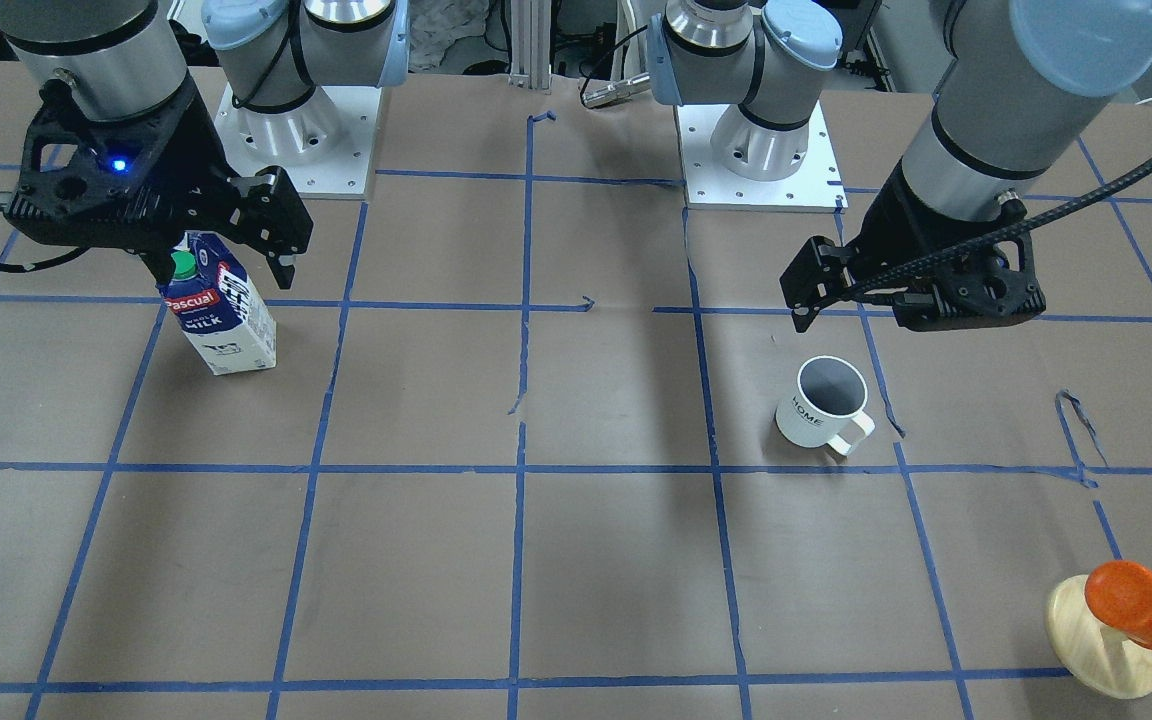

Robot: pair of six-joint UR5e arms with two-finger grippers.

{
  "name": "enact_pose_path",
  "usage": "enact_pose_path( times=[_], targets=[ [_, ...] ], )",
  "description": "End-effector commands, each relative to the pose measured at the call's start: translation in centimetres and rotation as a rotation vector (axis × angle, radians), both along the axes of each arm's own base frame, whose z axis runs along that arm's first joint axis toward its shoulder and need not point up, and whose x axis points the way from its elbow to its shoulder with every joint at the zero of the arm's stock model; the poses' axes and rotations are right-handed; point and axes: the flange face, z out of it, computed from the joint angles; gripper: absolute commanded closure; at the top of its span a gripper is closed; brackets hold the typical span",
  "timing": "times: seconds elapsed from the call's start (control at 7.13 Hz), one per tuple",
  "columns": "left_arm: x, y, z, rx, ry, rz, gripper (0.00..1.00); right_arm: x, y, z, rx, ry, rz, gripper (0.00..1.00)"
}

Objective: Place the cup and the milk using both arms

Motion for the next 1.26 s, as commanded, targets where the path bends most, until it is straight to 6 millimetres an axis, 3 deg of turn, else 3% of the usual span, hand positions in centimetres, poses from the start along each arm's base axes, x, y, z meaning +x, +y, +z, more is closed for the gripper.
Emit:
enact_pose_path(
  times=[0.0, 1.12],
  targets=[
    [-0.03, 0.05, -0.02, 0.000, 0.000, 0.000, 0.00, -0.04, 0.00, -0.07, 0.002, 0.000, -0.001, 0.00],
    [0.03, 0.82, 0.76, -0.004, -0.003, -0.004, 0.00, -0.21, -0.17, -0.40, 0.009, 0.002, -0.002, 0.00]
  ],
)
